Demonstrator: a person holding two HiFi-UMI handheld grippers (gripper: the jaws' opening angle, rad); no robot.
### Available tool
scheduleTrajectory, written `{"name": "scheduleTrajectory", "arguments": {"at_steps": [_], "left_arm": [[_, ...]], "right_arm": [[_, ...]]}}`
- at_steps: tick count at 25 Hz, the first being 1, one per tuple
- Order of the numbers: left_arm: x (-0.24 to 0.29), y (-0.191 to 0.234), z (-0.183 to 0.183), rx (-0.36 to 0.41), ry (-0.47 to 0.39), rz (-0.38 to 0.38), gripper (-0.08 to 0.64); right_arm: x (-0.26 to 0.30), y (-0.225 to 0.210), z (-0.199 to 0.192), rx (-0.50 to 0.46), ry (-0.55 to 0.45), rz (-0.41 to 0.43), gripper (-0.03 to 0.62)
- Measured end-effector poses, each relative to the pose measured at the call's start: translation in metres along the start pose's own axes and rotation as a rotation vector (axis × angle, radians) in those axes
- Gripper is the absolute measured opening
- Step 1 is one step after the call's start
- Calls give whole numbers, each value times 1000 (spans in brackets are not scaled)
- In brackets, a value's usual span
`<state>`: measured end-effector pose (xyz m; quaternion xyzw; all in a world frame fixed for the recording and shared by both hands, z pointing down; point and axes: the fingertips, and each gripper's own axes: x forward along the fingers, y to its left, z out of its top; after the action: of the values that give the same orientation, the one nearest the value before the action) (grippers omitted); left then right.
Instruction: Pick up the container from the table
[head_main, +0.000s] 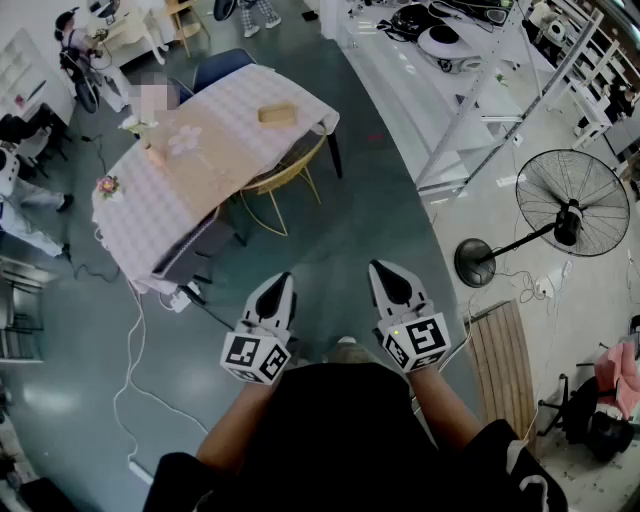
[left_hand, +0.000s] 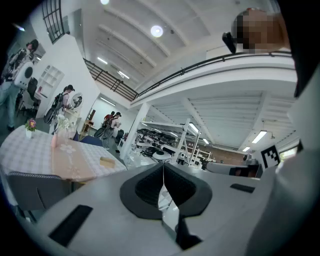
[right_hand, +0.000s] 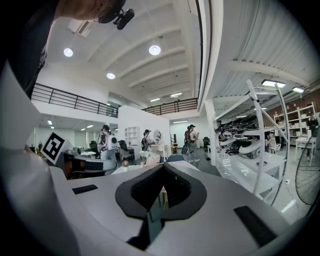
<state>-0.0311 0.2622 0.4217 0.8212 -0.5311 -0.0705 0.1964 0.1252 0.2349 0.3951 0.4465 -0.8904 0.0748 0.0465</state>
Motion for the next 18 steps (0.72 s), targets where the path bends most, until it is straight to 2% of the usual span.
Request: {"name": "scheduleTrajectory", "arguments": {"at_steps": [3, 6, 11, 18], "left_arm": [[15, -16, 5, -21, -17, -18, 6], [25, -26, 5, 31, -13, -21, 6], [37, -28, -4, 27, 17, -39, 8], [53, -33, -14, 24, 28, -32, 26]], "right_arm": [[-8, -25, -1, 1, -8, -16, -3], [-16, -43, 0, 28, -33, -42, -3], [-15, -52, 0, 50, -47, -14, -3], [-22, -72, -12, 52, -9, -26, 14]]}}
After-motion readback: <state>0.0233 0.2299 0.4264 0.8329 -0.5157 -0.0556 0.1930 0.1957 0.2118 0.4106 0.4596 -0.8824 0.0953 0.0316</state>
